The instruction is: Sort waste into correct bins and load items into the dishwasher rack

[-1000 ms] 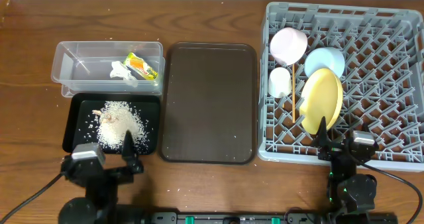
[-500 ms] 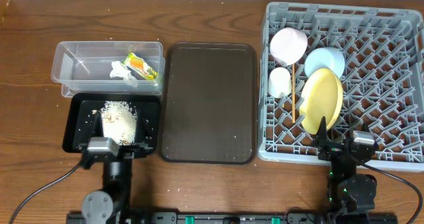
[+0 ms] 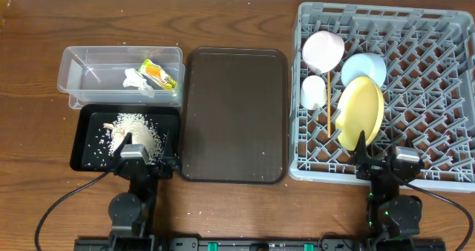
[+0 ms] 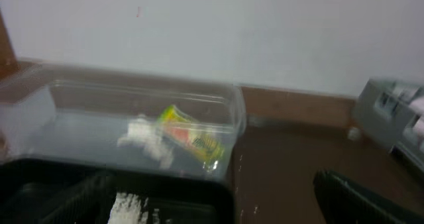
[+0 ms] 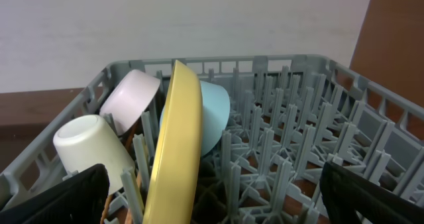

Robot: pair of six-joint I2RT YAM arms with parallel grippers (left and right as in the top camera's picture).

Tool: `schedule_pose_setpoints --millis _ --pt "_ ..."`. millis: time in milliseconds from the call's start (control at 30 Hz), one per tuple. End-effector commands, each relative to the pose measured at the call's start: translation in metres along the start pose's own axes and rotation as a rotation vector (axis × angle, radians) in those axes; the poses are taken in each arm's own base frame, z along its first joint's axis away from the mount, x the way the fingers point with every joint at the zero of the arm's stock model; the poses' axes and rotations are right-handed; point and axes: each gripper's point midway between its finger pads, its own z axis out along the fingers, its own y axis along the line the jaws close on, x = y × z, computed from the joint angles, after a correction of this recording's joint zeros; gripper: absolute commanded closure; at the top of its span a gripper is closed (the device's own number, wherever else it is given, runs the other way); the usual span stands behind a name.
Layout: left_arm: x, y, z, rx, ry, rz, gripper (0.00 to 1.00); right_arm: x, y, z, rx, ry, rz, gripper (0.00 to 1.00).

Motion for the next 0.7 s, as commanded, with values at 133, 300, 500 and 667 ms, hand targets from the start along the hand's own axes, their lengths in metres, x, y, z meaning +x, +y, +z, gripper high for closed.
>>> schedule_pose_setpoints --millis 133,300,500,667 --pt "0.0149 0.0053 -0.0008 -0.009 0.06 -0.013 0.02 0.0006 0.0011 -0.0003 -0.003 -0.002 0.004 0.01" --pt "0.0154 0.0054 -0.0007 -0.01 0.062 -0.013 0.02 0.0006 0.0011 -0.0003 -0.003 -0.002 0.004 0.01" --pt "0.0155 0.0054 -0.0007 -0.01 0.062 -0.013 0.02 0.0006 0.0011 -0.0003 -0.003 -0.002 0.004 0.01" --pt "0.0155 0.0054 -0.0007 -0.01 0.062 -0.013 0.02 0.0006 0.0011 -0.0003 -0.003 -0.002 0.004 0.01"
